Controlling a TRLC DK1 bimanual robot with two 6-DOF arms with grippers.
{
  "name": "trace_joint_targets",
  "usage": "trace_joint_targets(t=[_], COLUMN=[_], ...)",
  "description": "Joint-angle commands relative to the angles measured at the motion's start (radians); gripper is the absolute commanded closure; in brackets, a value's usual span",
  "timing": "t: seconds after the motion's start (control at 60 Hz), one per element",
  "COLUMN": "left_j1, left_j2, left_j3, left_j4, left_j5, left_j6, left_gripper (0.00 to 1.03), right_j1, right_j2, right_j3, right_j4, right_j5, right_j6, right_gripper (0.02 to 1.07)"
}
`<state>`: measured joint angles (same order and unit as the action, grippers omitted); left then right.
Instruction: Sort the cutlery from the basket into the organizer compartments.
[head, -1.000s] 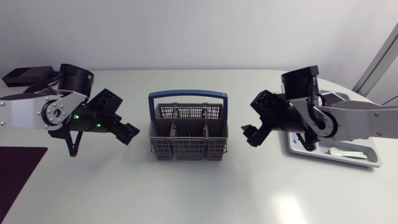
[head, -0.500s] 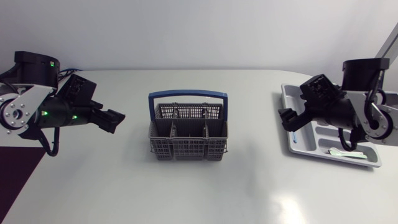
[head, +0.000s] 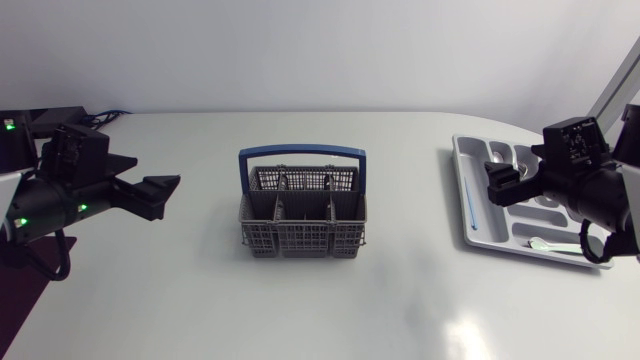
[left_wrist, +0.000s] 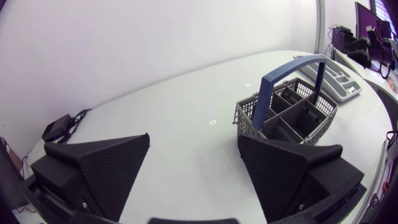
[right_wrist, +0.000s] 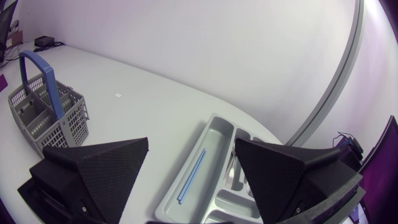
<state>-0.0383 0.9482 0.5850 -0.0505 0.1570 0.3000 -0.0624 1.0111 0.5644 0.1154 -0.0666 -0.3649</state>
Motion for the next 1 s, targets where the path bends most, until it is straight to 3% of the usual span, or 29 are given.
trace_joint_targets(t=[0.0,0.2,0.4,0.7,0.983], left_j1=[0.023,0.051,0.063,0.053,0.047], left_j2=[-0.037,-0.16,-0.376,-0.562,-0.706], left_j3=[-0.04,-0.114,-0.251,-0.354,-0.44], left_j4=[0.006,0.02,0.136,0.116,0.092], left_j5=[0.004,-0.024,-0.114,-0.124,-0.136], left_j6=[-0.042,-0.053,-0.145,-0.182,-0.226], left_gripper=[0.05,0.05,0.05,0.05,0.05], right_j1=[-0.008,-0.025,-0.022,-0.02,-0.022], right_j2=[-0.043,-0.143,-0.243,-0.398,-0.514], right_j3=[-0.046,-0.116,-0.193,-0.33,-0.395], right_j4=[0.009,0.023,0.066,0.178,0.192], right_j5=[0.024,0.067,0.093,0.097,0.099], right_j6=[0.044,0.073,0.075,0.06,0.067], right_gripper=[0.07,0.07,0.07,0.07,0.07])
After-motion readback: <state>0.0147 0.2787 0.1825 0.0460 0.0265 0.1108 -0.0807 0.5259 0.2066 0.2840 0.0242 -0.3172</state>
